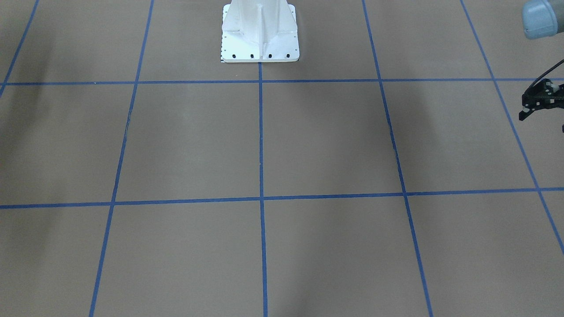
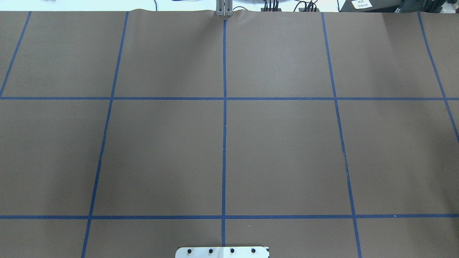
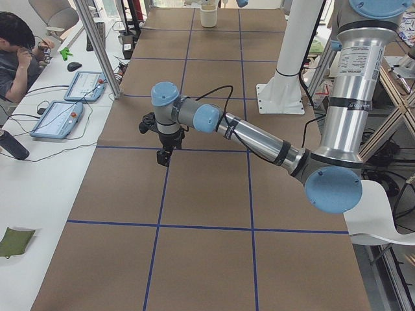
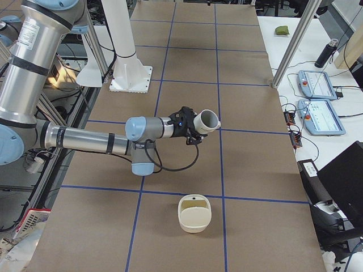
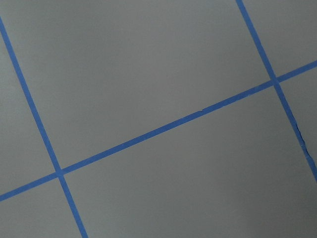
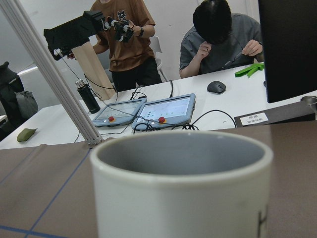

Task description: Left arm hands cup to right arm to dump lemon

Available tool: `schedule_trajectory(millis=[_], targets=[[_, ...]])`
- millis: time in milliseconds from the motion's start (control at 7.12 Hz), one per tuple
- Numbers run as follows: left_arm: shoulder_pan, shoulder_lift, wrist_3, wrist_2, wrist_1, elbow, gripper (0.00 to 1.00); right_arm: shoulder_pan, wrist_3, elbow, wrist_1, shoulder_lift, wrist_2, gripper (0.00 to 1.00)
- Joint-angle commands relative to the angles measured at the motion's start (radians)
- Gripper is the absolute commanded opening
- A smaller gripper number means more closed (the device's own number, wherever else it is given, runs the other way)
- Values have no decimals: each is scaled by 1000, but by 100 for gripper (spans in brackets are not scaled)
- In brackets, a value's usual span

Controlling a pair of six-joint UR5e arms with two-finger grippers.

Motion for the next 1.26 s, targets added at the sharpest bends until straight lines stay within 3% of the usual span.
schedule_trajectory(millis=[0,281,843,1124], targets=[[0,-1,0,-1,0,-2,100,38,266,-198,298,-17,-6,16],[0,-7,-34,0,-1,-8,100,94,536,-249,349,-7,-7,16],[0,-12,-34,-1,-1,-11,100,131,905,-269,366,24,-12,16],[0,-12,-34,-1,-1,-12,100,151,1090,-400,508,77,-45,16]])
